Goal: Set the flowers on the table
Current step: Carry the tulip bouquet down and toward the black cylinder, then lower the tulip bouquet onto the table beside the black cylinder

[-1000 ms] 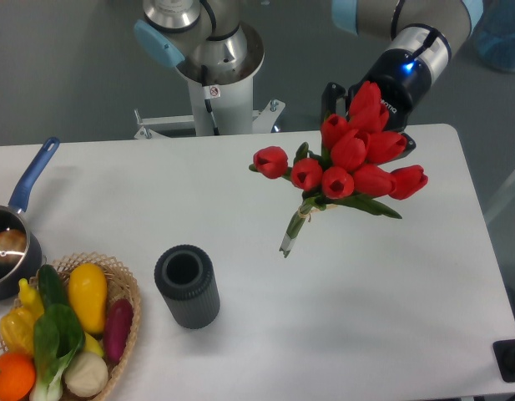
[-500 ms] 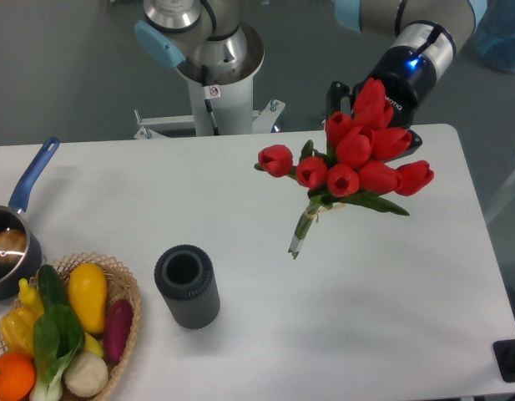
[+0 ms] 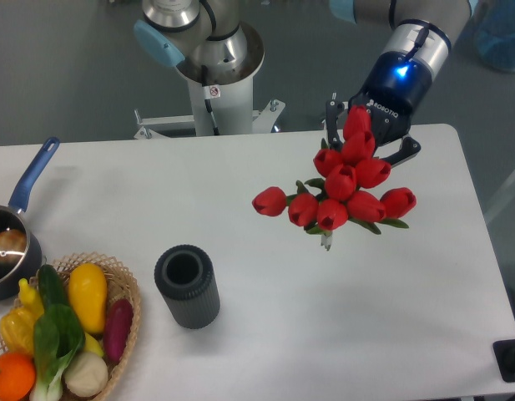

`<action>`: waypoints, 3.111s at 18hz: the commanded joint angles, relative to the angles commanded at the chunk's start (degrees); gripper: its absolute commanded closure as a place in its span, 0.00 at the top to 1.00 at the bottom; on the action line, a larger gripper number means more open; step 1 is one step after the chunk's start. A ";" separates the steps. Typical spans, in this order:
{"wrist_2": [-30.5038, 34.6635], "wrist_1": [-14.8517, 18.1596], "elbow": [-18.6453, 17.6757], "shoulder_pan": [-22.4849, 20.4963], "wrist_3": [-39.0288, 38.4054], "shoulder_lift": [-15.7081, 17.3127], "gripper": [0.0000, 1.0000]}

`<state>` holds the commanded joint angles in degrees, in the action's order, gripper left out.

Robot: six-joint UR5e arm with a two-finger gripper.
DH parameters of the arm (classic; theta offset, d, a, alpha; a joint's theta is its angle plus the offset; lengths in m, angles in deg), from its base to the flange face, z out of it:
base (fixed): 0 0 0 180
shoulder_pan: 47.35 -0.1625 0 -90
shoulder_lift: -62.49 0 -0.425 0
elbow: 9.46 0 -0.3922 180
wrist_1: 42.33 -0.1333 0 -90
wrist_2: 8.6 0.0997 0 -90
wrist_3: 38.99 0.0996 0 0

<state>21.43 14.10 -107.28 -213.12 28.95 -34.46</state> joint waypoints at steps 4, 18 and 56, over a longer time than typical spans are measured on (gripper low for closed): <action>9.14 0.17 0.09 2.28 0.00 0.35 0.26; 35.79 4.12 -4.04 10.02 6.76 1.93 0.25; 54.68 7.91 -1.05 19.69 9.41 -14.59 0.34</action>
<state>76.11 22.01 -108.34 -193.43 38.36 -49.04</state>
